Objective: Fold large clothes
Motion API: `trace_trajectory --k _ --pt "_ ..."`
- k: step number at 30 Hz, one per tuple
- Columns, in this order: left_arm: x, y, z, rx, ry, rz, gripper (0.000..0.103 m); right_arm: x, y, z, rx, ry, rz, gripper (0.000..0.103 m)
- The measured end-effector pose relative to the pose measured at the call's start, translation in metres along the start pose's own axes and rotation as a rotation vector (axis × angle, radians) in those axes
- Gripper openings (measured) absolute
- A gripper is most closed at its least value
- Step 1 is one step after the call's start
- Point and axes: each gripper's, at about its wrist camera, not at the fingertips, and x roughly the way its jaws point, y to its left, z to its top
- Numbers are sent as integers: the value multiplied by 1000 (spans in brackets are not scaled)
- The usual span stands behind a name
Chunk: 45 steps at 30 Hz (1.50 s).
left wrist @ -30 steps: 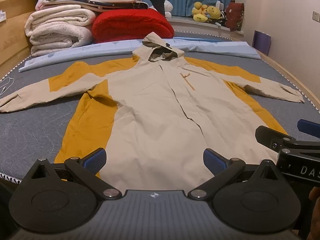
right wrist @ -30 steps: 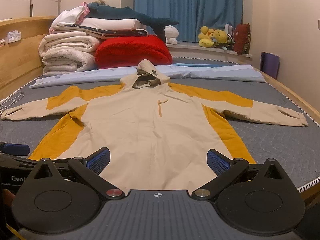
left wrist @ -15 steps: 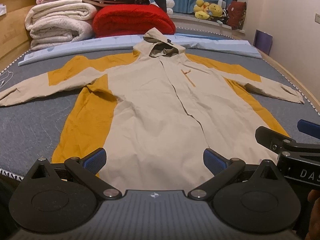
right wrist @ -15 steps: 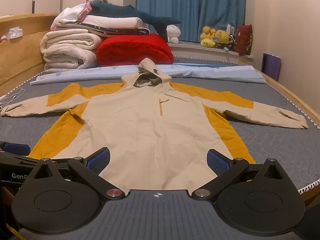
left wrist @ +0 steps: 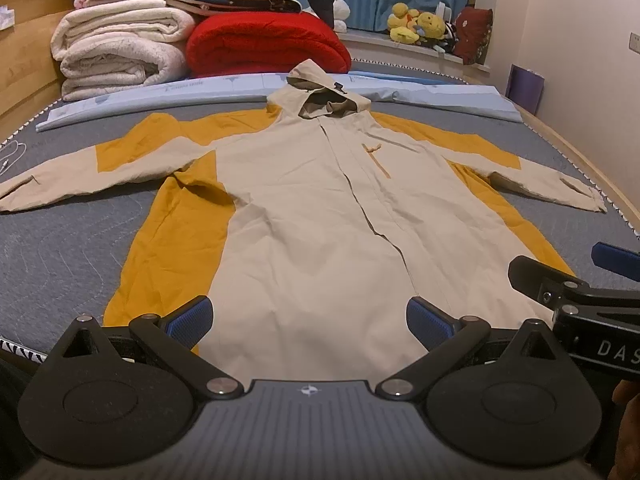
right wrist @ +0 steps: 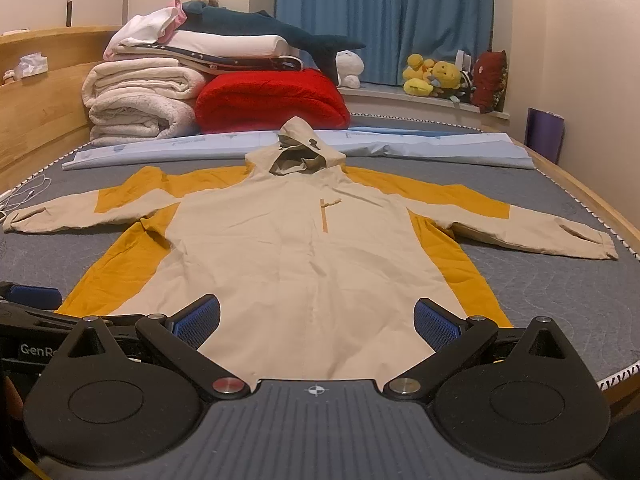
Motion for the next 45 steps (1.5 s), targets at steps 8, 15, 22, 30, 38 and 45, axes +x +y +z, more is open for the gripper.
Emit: trace_trajectory --k 8,15,22,30,38,45 --pt "0 0 1 -5 0 0 103 0 0 0 0 0 0 102" --pt "0 1 1 -4 4 3 103 0 0 0 0 1 1 102" --pt "0 1 2 -14 7 -2 103 0 0 1 -1 1 0 102" --pt "0 2 1 -21 10 -2 103 0 0 1 -2 0 -1 102" --pt "1 2 1 -20 10 -2 103 0 0 1 -2 0 -1 102" --pt "-9 -2 2 -3 -83 7 102 -10 1 4 -6 -91 -20 102"
